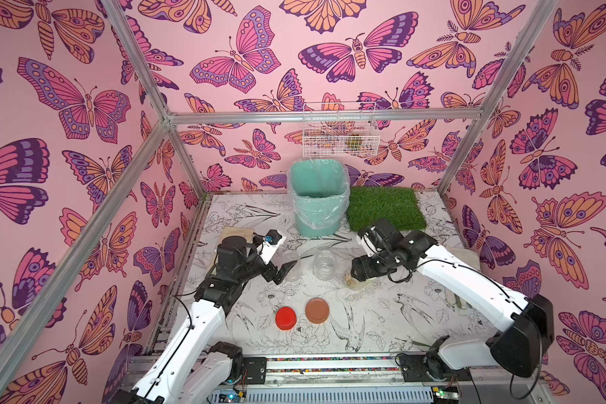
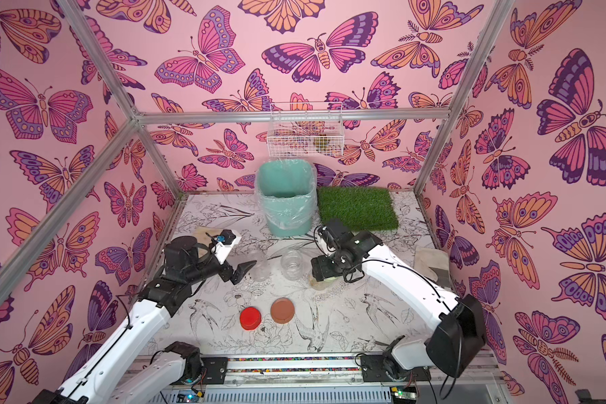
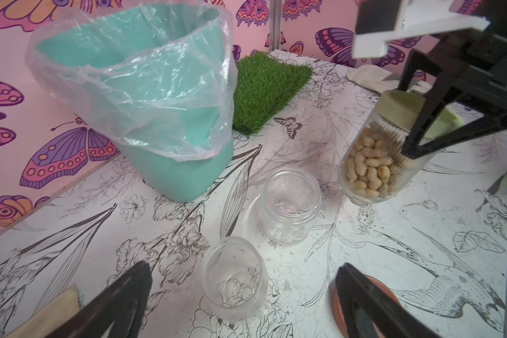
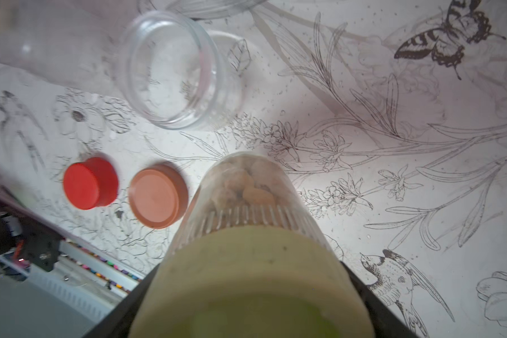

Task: Empty moldy peanuts from jars
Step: Pick up the jar from the center of the board.

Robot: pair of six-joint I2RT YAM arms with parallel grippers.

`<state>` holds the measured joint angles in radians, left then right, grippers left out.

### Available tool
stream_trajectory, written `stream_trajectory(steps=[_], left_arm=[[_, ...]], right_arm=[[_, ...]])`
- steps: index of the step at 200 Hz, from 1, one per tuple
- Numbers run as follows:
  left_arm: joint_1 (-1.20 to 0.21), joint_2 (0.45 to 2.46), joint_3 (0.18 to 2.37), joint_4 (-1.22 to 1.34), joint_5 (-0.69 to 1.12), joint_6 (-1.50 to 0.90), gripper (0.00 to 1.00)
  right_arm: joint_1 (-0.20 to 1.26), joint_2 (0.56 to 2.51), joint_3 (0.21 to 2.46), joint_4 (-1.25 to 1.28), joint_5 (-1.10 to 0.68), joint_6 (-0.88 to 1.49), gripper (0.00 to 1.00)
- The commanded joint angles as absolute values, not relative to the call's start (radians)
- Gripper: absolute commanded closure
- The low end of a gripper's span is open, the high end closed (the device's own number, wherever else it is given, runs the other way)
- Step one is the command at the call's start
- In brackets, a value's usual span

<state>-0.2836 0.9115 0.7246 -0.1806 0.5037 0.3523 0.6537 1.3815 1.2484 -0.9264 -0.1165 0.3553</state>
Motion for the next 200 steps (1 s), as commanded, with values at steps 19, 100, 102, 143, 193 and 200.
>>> stream_trajectory(steps=[19,100,102,143,193,200], left_arm=[[-0.381,0.963,0.762,-0.204,0.531,0.380,0.00],[-0.542,1.105,0.828,-0.152,0.477,0.417,0.00],[-0.543,1.108,0.829,-0.148,0.475,0.417,0.00],[-0.582,1.167,0.851,-0.099,0.464,0.427,0.00],[-0.610,1.227,0.867,-0.012,0.455,0.411,0.00],[-0.615,1.238,0.872,-0.006,0.455,0.411,0.00]], right_arm=[[0.601,1.341,1.331,-0.816,-0.347,0.351,1.00],[0.582,1.389,1.438,-0.713,-0.522,0.433,1.00],[0.583,1.391,1.441,-0.713,-0.526,0.434,1.00],[0.583,1.408,1.450,-0.649,-0.611,0.469,1.00],[0.583,1.422,1.447,-0.634,-0.662,0.475,1.00],[0.583,1.423,1.445,-0.632,-0.673,0.476,1.00]])
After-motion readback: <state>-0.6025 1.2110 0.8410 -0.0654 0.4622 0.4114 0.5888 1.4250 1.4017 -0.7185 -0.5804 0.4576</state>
